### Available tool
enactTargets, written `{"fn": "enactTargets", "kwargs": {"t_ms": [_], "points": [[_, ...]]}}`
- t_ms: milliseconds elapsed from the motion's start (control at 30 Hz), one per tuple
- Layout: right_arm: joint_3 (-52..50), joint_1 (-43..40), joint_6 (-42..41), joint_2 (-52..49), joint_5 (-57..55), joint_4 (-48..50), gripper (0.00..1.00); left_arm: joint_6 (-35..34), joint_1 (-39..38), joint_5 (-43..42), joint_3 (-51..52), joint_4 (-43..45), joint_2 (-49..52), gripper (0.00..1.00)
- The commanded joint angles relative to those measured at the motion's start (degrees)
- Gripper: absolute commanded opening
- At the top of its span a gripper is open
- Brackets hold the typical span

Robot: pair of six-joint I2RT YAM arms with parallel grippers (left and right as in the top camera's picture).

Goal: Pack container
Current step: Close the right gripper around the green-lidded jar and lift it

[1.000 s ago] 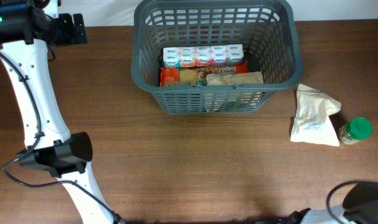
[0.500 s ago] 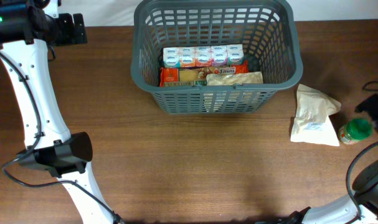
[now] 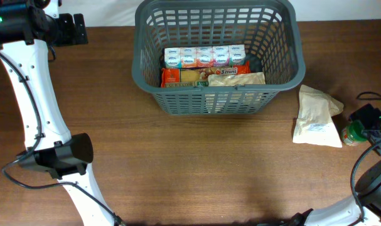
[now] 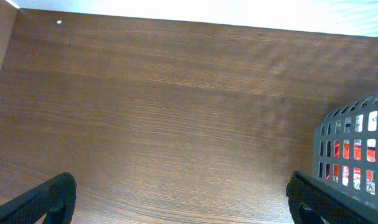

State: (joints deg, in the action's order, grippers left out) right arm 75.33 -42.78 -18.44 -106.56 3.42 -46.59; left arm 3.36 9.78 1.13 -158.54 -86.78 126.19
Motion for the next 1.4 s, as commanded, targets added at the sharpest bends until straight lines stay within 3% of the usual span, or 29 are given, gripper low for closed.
{"fn": "enactTargets", "kwargs": {"t_ms": [0,467,733,1133,1367], "points": [[-1.33,-0.37,-1.62,0.31,-0.94,1.46,0.99,-0.76,0.24,0.63,0.31,0.11,0.22,0.99],[-6.78,-0.37,-3.1,0.31,-0.39,5.9,0.99,-0.76,0.24,0.63,0.31,0.11,0.22,0.99],[-6.78,-0.37,-3.1,0.33,7.48,9.09,1.0,-0.76,0.24,0.63,0.31,0.11,0.22,0.99],[-6.78,-0.37,-3.13,0.31,6.27,8.2,0.9,-0.76,0.24,0.63,0.31,0.11,0.22,0.99],[-6.78,-0.37,-4.57,0.31,3.17,6.49,0.9,-0.76,0.24,0.63,0.31,0.11,0.22,0.99]]}}
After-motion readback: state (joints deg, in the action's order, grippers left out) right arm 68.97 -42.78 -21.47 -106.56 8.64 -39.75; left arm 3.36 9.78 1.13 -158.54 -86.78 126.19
